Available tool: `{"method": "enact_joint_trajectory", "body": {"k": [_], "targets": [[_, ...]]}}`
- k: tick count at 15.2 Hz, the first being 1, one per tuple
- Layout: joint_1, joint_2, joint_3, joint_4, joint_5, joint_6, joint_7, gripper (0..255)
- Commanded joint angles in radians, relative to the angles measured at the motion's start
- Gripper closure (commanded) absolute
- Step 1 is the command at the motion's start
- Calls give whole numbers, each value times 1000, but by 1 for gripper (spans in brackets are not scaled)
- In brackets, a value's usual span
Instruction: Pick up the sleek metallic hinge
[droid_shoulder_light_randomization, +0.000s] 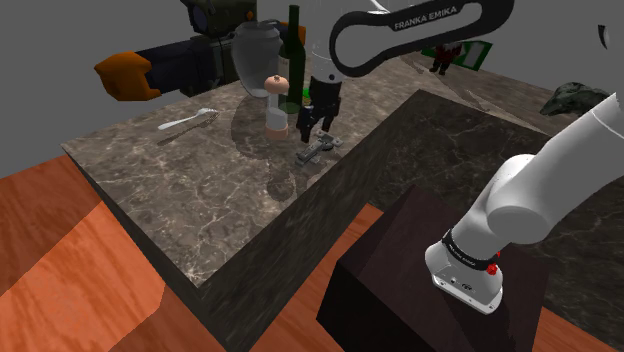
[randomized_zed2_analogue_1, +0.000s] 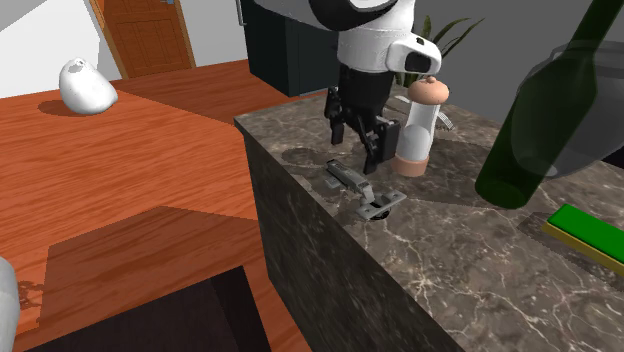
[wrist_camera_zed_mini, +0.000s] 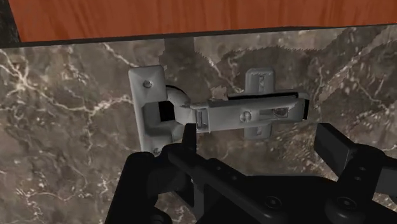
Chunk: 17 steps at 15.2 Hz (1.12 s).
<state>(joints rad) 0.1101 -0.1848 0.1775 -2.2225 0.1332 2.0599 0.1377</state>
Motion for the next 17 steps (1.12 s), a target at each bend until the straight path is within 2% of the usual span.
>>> {"method": "enact_joint_trajectory", "body": {"k": [1,3,10,12,13,17], "targets": [[6,76,11,43,-1,33,6,0],[13,127,19,71,-2,53,13,0],[16,172,21,15,-4,154,8,0],[16,172,21,15,-3,154,8,0],[17,165,21,17,-2,144,9,255],[17,165,21,16,-2,145,9,255]]}}
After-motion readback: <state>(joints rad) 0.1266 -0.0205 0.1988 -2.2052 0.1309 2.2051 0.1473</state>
